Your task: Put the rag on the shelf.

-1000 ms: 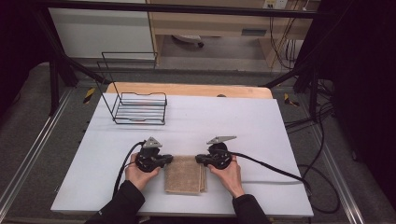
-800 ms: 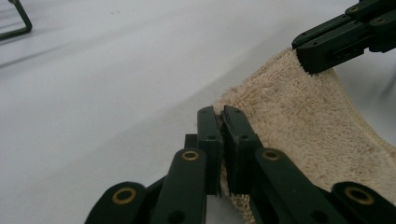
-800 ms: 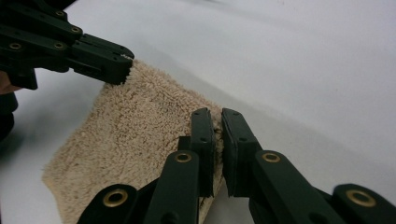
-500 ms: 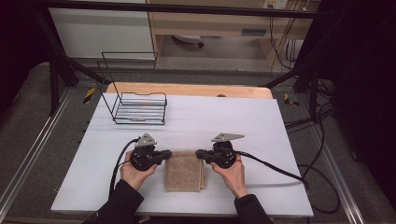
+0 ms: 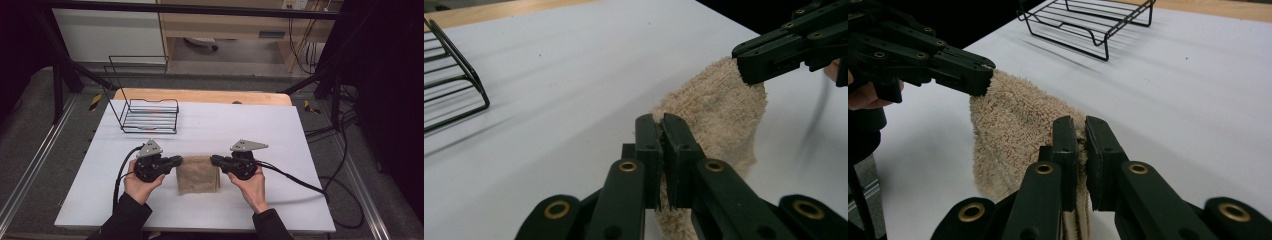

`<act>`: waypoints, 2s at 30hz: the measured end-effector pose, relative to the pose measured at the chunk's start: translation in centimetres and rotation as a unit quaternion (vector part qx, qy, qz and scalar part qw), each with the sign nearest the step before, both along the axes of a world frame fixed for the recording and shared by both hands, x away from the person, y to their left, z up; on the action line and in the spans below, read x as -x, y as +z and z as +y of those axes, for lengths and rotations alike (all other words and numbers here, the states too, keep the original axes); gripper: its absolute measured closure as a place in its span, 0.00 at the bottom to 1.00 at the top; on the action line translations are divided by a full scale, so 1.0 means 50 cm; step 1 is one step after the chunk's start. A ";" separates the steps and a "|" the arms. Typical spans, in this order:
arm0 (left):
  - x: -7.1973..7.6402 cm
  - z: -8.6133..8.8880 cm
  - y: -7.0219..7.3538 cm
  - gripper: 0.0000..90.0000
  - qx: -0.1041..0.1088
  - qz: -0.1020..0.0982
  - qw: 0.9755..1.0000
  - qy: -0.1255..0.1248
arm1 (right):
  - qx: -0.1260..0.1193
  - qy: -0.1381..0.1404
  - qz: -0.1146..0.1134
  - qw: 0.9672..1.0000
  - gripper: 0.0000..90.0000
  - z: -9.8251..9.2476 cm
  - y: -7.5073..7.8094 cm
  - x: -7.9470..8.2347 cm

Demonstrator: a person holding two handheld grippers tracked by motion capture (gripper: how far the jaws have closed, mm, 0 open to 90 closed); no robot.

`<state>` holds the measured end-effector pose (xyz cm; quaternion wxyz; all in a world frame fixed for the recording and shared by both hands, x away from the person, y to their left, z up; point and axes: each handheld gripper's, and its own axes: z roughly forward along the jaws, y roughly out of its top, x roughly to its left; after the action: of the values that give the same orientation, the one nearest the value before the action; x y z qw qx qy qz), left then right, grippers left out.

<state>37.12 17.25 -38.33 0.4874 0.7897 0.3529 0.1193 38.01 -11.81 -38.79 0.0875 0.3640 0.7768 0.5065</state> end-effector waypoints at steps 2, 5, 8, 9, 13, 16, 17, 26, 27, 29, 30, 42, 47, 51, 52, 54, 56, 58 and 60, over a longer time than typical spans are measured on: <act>0.001 0.001 0.003 0.96 0.000 -0.002 1.000 -0.001 | -0.003 -0.001 -0.007 1.000 0.93 0.000 0.006 0.003; 0.005 0.003 0.012 0.96 0.004 -0.010 1.000 -0.002 | -0.005 -0.002 -0.016 1.000 0.93 0.001 0.013 0.007; 0.007 0.005 0.020 0.96 0.004 -0.017 1.000 -0.001 | -0.008 -0.003 -0.026 1.000 0.93 0.003 0.020 0.011; 0.007 0.006 0.022 0.96 0.003 -0.019 1.000 0.000 | -0.009 -0.004 -0.030 1.000 0.93 0.004 0.022 0.012; 0.007 0.012 0.028 0.96 0.005 -0.025 1.000 0.003 | -0.014 -0.004 -0.042 0.999 0.93 0.009 0.031 0.015; 0.006 0.017 0.033 0.96 0.006 -0.031 0.999 0.005 | -0.013 -0.006 -0.053 0.998 0.93 0.015 0.038 0.016; 0.005 0.021 0.036 0.96 0.008 -0.033 0.999 0.008 | -0.014 -0.006 -0.055 0.998 0.93 0.017 0.039 0.016; 0.005 0.039 0.050 0.96 0.015 -0.049 0.999 0.016 | -0.019 -0.009 -0.076 0.997 0.93 0.038 0.055 0.016; 0.005 0.042 0.052 0.96 0.018 -0.050 0.998 0.017 | -0.021 -0.009 -0.078 0.997 0.93 0.040 0.058 0.015; 0.005 0.051 0.057 0.96 0.024 -0.054 0.998 0.019 | -0.024 -0.008 -0.082 0.996 0.93 0.045 0.061 0.013; 0.005 0.054 0.058 0.96 0.024 -0.056 0.998 0.020 | -0.025 -0.009 -0.082 0.996 0.93 0.048 0.062 0.012; 0.003 0.088 0.078 0.96 0.036 -0.079 0.996 0.038 | -0.028 -0.010 -0.102 0.994 0.93 0.083 0.081 0.000; 0.002 0.106 0.086 0.96 0.039 -0.089 0.994 0.049 | -0.032 -0.010 -0.111 0.993 0.94 0.103 0.090 -0.006; 0.000 0.117 0.092 0.96 0.042 -0.093 0.993 0.055 | -0.032 -0.009 -0.118 0.992 0.94 0.120 0.095 -0.010; -0.001 0.120 0.094 0.96 0.041 -0.095 0.993 0.057 | -0.033 -0.009 -0.120 0.992 0.94 0.124 0.097 -0.012; -0.003 0.129 0.097 0.96 0.045 -0.098 0.992 0.060 | -0.037 -0.008 -0.122 0.992 0.94 0.131 0.101 -0.014; -0.005 0.137 0.102 0.96 0.047 -0.101 0.992 0.062 | -0.039 -0.006 -0.126 0.991 0.94 0.139 0.107 -0.017; -0.006 0.149 0.111 0.96 0.051 -0.107 0.991 0.063 | -0.039 -0.004 -0.130 0.991 0.94 0.146 0.112 -0.019; -0.006 0.153 0.115 0.96 0.052 -0.109 0.991 0.062 | -0.042 -0.004 -0.133 0.990 0.94 0.153 0.118 -0.021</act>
<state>37.42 24.90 -32.60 0.5554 0.7218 0.3517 0.2163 39.07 -4.16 -32.88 0.1767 0.3002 0.7347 0.5821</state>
